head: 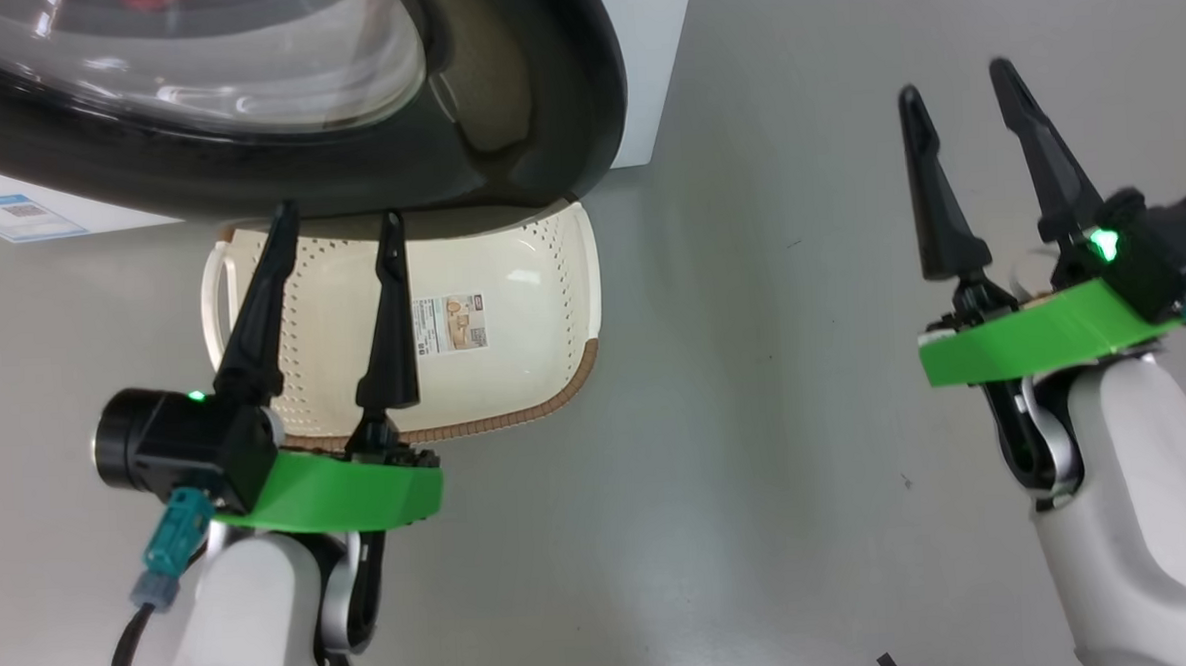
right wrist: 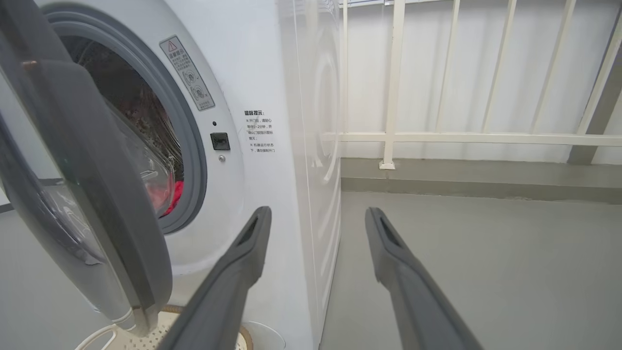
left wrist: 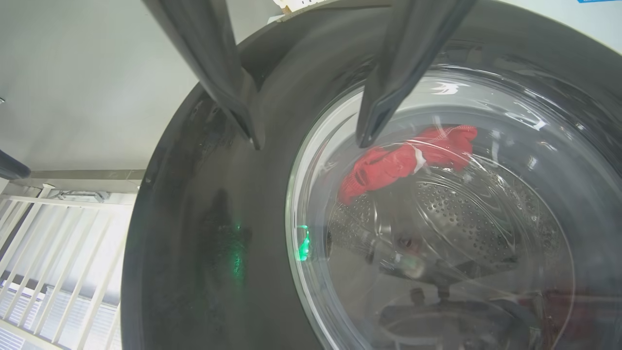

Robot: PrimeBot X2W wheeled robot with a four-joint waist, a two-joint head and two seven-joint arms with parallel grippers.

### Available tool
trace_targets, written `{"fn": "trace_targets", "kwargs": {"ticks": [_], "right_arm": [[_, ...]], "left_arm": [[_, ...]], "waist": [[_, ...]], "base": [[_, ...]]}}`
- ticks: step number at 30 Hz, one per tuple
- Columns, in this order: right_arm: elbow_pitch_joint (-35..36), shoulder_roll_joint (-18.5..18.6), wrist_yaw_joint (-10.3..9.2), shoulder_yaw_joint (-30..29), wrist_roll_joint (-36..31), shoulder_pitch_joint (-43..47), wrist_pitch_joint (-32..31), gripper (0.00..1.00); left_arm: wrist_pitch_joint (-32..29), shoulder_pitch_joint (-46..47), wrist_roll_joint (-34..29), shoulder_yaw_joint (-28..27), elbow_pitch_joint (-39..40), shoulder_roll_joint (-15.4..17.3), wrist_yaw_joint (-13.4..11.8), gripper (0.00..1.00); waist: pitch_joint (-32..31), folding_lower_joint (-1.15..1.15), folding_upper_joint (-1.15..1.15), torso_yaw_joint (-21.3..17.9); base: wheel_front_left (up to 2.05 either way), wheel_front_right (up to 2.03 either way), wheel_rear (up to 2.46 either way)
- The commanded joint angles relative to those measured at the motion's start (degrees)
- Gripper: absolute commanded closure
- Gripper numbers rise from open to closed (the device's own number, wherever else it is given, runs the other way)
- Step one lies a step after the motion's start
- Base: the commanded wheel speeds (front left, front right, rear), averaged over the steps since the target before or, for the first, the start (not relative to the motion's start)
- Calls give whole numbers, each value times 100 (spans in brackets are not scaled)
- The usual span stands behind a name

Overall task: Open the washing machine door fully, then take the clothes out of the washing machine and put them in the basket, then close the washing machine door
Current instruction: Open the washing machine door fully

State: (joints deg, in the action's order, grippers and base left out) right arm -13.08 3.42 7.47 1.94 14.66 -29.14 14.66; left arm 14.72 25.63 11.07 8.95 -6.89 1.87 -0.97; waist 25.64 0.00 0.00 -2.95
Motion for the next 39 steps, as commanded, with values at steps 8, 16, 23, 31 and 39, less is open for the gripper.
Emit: {"fn": "trace_targets", "kwargs": {"ticks": [8,16,23,31,39], "right_arm": [[327,-52,2,-45,68,429,33,0],[317,-53,2,24,156,498,33,0],[314,-54,2,63,148,509,34,0],[175,-54,2,285,152,466,34,26],[-110,-54,2,581,853,66,34,100]], "left_arm": [[28,-149,-17,-144,180,100,-7,0],[28,-139,-36,-155,166,100,7,0],[28,-164,-59,-164,154,100,22,0],[28,-177,-45,-146,133,100,31,0],[28,-192,-46,-106,136,100,23,0]], "waist": [[6,0,0,7],[14,0,0,-21],[-9,0,0,-22],[-52,0,0,1],[-92,0,0,77]], "base": [[0,0,0],[0,0,0],[0,0,0],[0,0,0],[0,0,0]]}}
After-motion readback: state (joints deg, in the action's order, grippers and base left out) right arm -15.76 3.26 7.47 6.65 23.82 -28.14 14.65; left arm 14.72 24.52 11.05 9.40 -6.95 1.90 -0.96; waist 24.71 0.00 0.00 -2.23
